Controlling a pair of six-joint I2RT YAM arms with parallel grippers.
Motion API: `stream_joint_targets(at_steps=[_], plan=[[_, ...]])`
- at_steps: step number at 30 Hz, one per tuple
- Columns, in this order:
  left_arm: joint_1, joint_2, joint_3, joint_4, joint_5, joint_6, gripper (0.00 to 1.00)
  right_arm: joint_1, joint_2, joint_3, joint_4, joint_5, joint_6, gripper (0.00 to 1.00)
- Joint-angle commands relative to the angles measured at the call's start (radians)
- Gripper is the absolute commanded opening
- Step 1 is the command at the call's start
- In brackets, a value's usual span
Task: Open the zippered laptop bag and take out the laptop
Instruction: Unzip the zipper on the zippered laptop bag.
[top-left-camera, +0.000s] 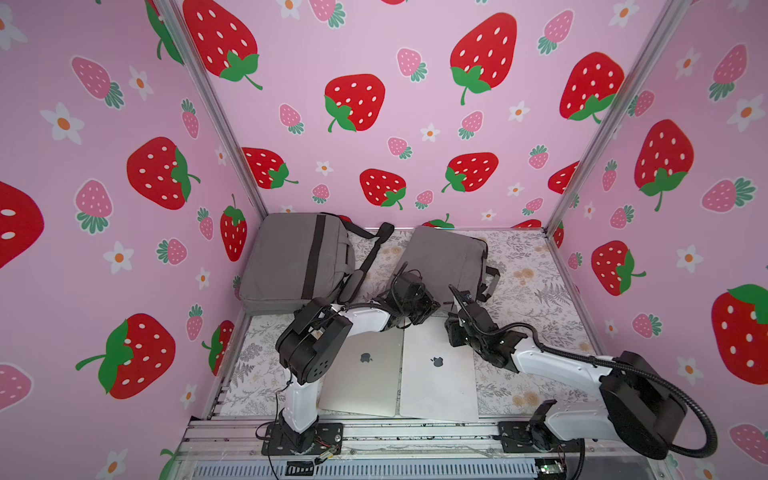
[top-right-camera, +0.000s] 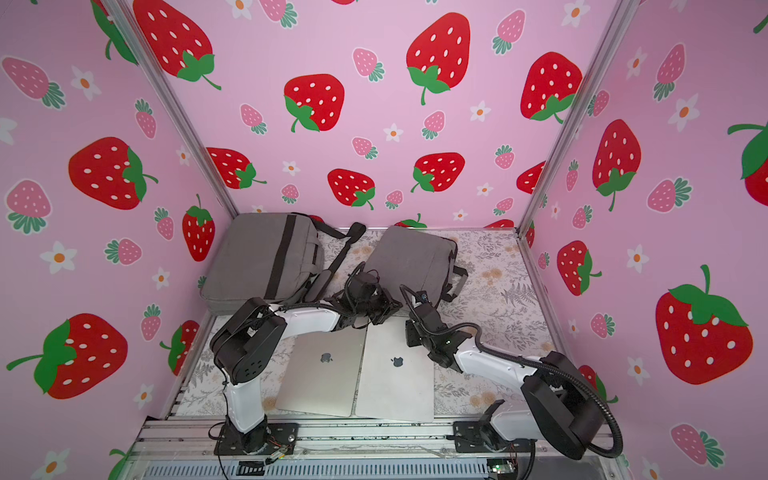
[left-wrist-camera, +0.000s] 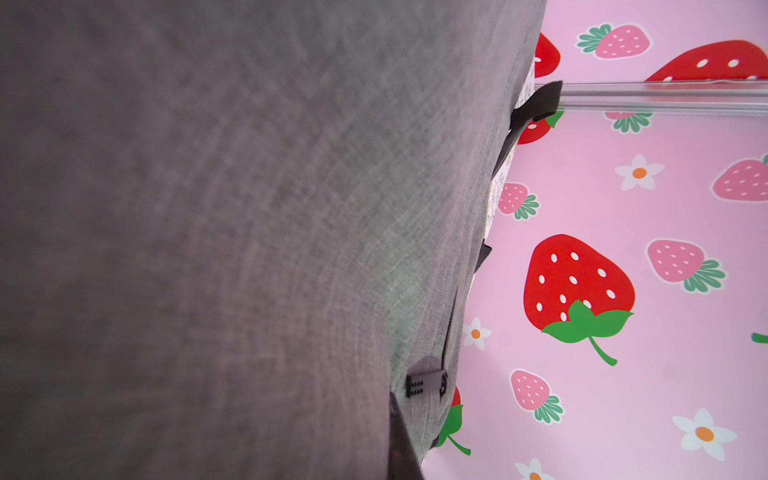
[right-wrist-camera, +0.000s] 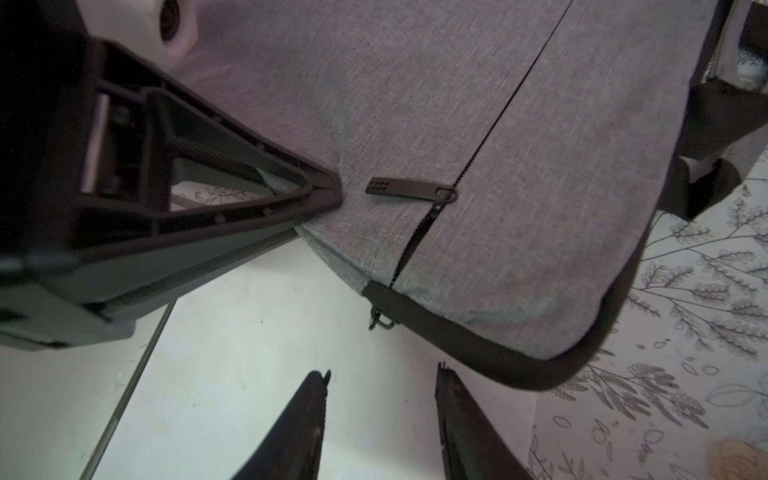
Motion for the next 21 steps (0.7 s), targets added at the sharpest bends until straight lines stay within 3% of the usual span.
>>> stream_joint_targets(at_steps=[1,14,21], plan=[[-0.025,-0.044,0.063,0.073,0.081,-0.006,0.03,0.005,0.026,0.0,0.074,0.051,0.025,0.44],[-0.037,-0.043,0.085,0.076,0.097,-0.018,0.03,0.003,0.106,0.009,0.155,0.093,0.08,0.33],[-0.037,-0.045,0.09,0.07,0.095,-0.012,0.03,-0.008,0.088,0.025,0.156,0.098,0.071,0.14]])
